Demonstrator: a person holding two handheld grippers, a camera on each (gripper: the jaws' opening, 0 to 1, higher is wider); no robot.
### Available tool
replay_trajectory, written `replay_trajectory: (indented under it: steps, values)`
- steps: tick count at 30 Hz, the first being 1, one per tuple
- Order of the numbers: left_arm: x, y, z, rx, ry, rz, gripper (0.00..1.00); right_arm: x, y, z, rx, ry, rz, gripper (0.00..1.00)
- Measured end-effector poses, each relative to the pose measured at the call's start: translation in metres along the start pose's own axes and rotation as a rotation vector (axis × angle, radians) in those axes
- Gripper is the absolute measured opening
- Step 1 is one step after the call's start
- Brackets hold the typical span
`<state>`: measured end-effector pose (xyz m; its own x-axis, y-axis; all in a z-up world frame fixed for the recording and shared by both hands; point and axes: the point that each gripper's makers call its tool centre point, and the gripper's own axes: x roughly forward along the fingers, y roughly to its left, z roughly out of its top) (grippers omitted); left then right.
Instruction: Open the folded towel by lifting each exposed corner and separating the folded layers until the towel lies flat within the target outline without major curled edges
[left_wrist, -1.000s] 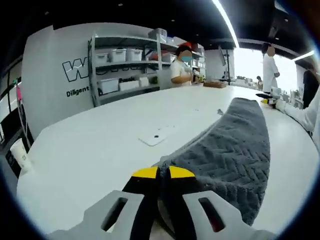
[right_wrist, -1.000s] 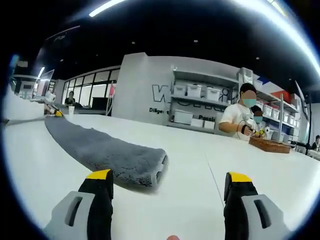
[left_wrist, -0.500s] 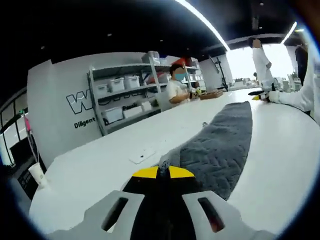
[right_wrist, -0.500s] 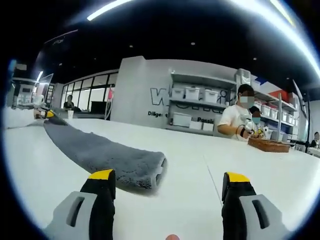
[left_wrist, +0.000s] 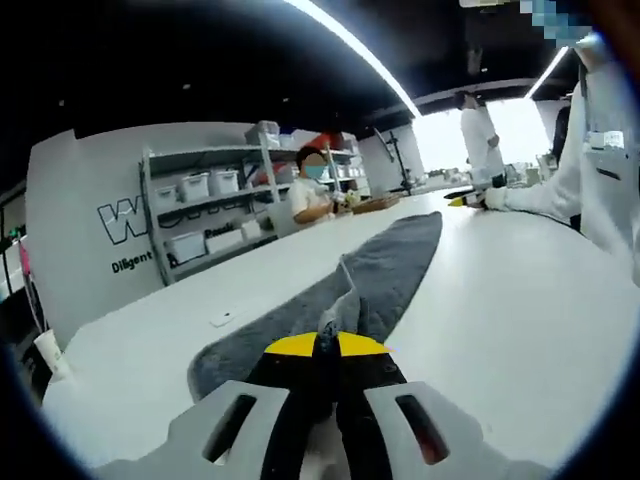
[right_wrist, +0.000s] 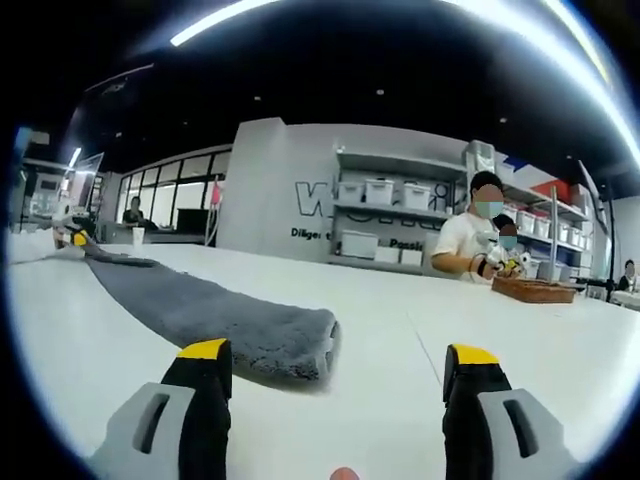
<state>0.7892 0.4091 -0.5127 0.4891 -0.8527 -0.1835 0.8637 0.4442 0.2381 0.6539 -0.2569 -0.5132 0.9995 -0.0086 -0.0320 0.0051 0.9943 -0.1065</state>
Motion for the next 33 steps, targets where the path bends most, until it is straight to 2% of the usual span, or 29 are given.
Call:
replay_trajectory:
  steps: [2,4,7,14,19,25,27,32,33]
  values:
    - [-0.002,-0.009,0.002,-0.004,-0.009,-0.054,0.03,-0.001,0.002,0.000,-0.001,0.000,-0.002,0.87]
    - [-0.002,-0.024,0.004,0.003,-0.013,-0.135,0.03,-0.002,0.005,0.000,-0.002,0.000,-0.003,0.87]
    - [-0.003,-0.041,0.002,0.027,0.021,-0.197,0.03,-0.004,0.009,0.000,-0.006,0.002,-0.006,0.87]
    - [-0.012,-0.058,0.000,0.009,0.053,-0.273,0.03,-0.006,0.017,0.001,-0.009,0.002,0.002,0.87]
    - [-0.023,-0.063,-0.001,-0.014,0.063,-0.319,0.03,-0.008,0.020,0.001,-0.005,-0.001,0.004,0.87]
    - [-0.024,-0.075,-0.016,-0.029,0.139,-0.360,0.05,-0.009,0.026,0.002,-0.007,-0.002,0.011,0.88]
    - [-0.024,-0.079,-0.014,-0.026,0.147,-0.364,0.06,-0.009,0.027,0.002,-0.006,-0.003,0.013,0.88]
    - [-0.034,-0.072,0.004,-0.061,0.090,-0.344,0.14,-0.010,0.032,0.003,-0.009,-0.005,0.019,0.88]
    - [-0.037,-0.067,0.011,-0.073,0.065,-0.317,0.17,-0.010,0.034,0.003,-0.011,-0.004,0.020,0.88]
